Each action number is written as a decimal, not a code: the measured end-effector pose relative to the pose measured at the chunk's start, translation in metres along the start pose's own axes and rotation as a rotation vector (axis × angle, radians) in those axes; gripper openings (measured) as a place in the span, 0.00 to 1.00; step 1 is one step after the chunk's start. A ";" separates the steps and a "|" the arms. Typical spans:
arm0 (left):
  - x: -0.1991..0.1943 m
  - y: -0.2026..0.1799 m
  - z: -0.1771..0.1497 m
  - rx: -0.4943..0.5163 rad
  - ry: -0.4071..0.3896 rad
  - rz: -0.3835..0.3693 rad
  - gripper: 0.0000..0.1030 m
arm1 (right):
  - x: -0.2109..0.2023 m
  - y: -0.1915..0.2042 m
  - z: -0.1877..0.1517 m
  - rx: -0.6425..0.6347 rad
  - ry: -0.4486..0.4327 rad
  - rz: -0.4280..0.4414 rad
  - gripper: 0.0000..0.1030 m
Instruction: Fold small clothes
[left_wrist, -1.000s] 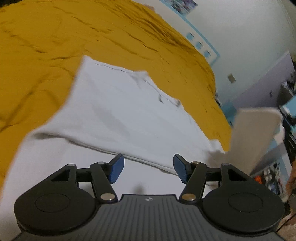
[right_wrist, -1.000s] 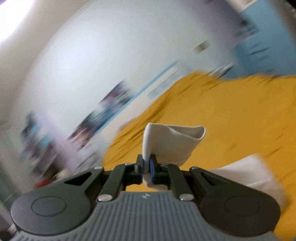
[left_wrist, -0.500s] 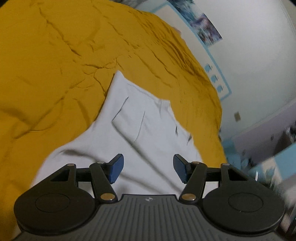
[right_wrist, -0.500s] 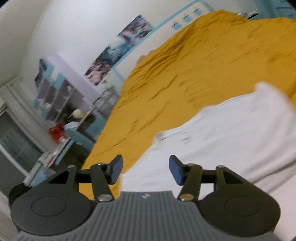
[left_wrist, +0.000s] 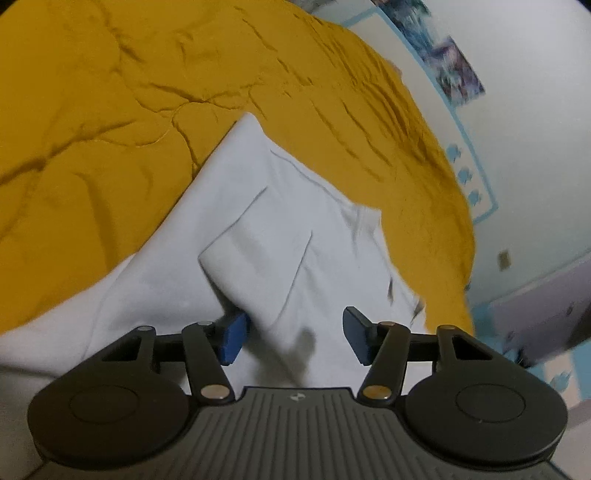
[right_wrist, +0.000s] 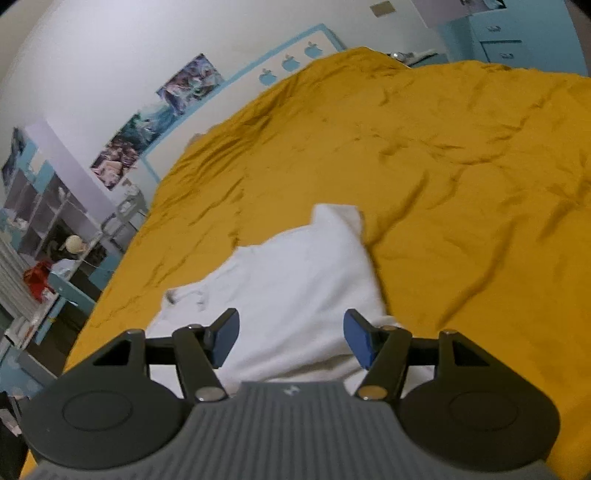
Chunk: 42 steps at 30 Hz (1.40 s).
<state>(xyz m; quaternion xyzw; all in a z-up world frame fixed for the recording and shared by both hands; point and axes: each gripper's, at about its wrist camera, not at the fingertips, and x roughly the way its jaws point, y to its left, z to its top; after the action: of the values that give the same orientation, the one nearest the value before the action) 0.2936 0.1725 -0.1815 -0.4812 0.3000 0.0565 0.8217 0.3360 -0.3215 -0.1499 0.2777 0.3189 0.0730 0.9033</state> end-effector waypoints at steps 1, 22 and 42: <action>0.001 0.003 0.000 -0.024 -0.011 -0.019 0.52 | 0.002 -0.002 -0.001 0.002 0.013 -0.003 0.58; -0.065 0.033 -0.023 0.054 -0.051 -0.003 0.09 | 0.025 -0.025 -0.013 0.368 0.143 0.051 0.65; -0.057 0.022 -0.024 0.101 0.002 0.077 0.12 | 0.009 -0.071 -0.027 0.633 0.058 -0.046 0.00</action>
<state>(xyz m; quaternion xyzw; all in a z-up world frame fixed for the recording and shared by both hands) 0.2289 0.1752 -0.1755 -0.4274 0.3216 0.0722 0.8418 0.3237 -0.3654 -0.2109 0.5353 0.3575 -0.0424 0.7641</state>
